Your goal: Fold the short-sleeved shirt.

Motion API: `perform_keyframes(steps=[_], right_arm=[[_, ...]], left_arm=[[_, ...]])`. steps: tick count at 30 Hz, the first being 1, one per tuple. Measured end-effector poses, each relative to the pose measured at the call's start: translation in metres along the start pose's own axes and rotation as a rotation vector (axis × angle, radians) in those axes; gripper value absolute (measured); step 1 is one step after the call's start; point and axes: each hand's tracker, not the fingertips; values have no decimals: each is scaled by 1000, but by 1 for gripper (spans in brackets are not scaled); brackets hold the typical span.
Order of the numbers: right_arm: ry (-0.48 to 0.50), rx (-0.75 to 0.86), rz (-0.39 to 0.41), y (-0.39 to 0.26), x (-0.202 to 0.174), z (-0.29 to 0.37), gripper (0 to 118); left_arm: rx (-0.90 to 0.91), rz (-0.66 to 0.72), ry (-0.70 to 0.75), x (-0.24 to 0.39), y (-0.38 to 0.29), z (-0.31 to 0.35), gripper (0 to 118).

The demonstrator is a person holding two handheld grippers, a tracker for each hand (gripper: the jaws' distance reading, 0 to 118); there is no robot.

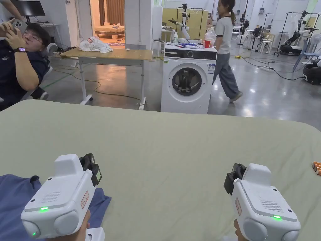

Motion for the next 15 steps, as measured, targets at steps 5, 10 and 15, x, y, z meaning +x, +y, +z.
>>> perform_keyframes(steps=[5, 10, 15], right_arm=[[11, 7, 59, 3, -4, 2, 5], [39, -2, 115, 1, -13, 4, 5], [74, -15, 151, -8, -24, 1, 5]], left_arm=[[-68, -63, -2, -22, 7, -3, 0], [-203, -180, 11, -48, 11, 7, 0], [-324, -228, 110, -104, 17, 24, 0]])
